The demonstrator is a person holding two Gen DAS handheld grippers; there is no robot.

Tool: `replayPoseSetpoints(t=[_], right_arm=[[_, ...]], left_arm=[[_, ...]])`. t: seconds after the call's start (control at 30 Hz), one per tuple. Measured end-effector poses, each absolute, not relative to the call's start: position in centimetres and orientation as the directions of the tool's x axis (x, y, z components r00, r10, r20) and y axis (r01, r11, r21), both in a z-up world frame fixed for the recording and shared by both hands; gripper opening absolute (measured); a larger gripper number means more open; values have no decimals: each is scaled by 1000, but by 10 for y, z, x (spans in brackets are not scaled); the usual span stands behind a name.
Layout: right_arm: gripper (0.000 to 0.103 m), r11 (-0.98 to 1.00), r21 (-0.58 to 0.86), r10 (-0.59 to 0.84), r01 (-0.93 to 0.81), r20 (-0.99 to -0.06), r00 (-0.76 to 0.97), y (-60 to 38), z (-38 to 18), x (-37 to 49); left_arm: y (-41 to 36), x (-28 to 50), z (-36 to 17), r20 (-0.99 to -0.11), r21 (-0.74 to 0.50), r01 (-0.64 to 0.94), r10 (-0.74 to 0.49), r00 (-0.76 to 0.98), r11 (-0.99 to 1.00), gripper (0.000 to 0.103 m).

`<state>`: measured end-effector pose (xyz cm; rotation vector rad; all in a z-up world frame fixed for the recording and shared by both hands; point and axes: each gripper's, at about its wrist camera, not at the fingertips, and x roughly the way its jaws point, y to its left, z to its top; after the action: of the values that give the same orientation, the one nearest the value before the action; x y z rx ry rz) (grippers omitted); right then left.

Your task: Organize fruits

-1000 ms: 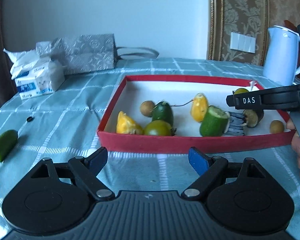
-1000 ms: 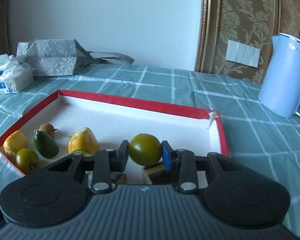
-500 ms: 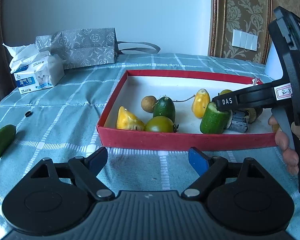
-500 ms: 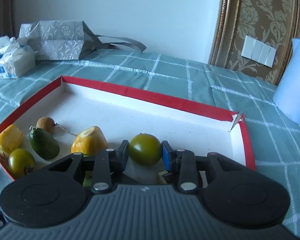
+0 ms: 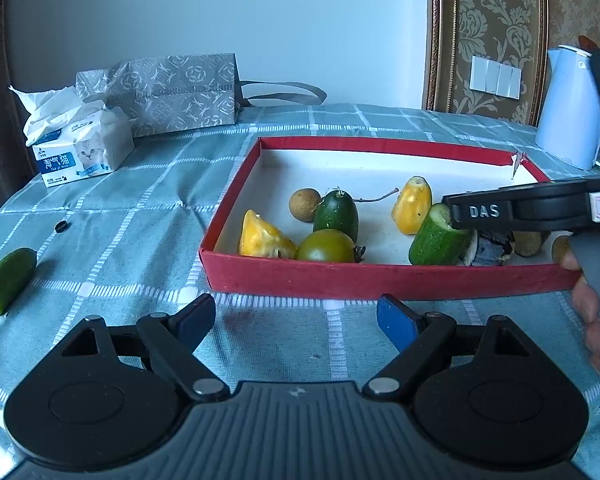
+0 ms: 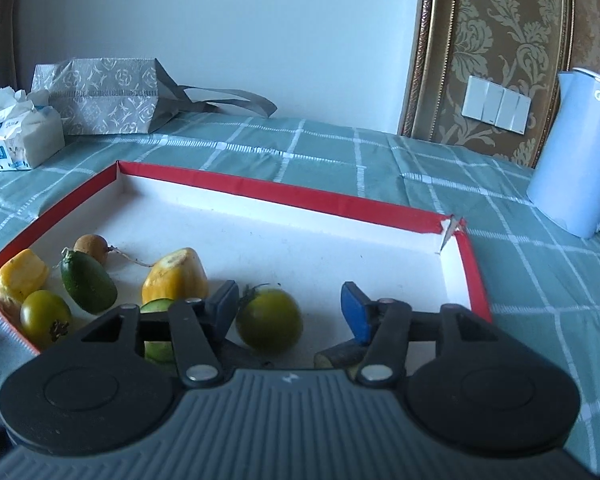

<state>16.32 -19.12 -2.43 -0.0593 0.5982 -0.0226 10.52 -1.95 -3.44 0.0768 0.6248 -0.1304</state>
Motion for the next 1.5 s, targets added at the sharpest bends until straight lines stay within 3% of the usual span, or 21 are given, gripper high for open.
replayPoseSetpoints(t=[0.03, 0.1, 0.2, 0.3, 0.57, 0.67, 0.8, 1.13, 1.5], right_arm=[[55, 998, -59, -41, 10, -558, 829, -192, -24, 160], [66, 998, -51, -54, 31, -539, 841, -194, -22, 149], [70, 998, -42, -61, 46, -504, 861, -196, -18, 130], [82, 998, -24, -69, 65, -483, 873, -197, -15, 112], [89, 991, 81, -49, 108, -527, 848, -208, -16, 78], [93, 990, 23, -109, 139, -491, 864, -203, -17, 62], [95, 987, 94, -72, 133, -479, 875, -206, -15, 40], [100, 975, 74, -144, 207, -495, 857, -205, -20, 24], [101, 975, -2, -195, 222, -482, 854, -183, -21, 17]], left_arm=[[-19, 105, -35, -587, 34, 144, -97, 804, 989, 88], [-19, 105, -35, -585, 37, 143, -95, 806, 989, 88], [-20, 103, -34, -580, 41, 142, -92, 810, 989, 88], [-20, 103, -34, -579, 45, 139, -87, 811, 989, 88], [-15, 97, -33, -588, 10, 109, -82, 804, 994, 88], [-14, 90, -30, -594, -14, 100, -89, 800, 995, 88], [-17, 75, -21, -563, -7, 74, -65, 824, 997, 88], [-41, 40, -10, -486, 127, 71, 0, 874, 989, 88], [-29, 39, -7, -512, 90, 12, 36, 858, 996, 88]])
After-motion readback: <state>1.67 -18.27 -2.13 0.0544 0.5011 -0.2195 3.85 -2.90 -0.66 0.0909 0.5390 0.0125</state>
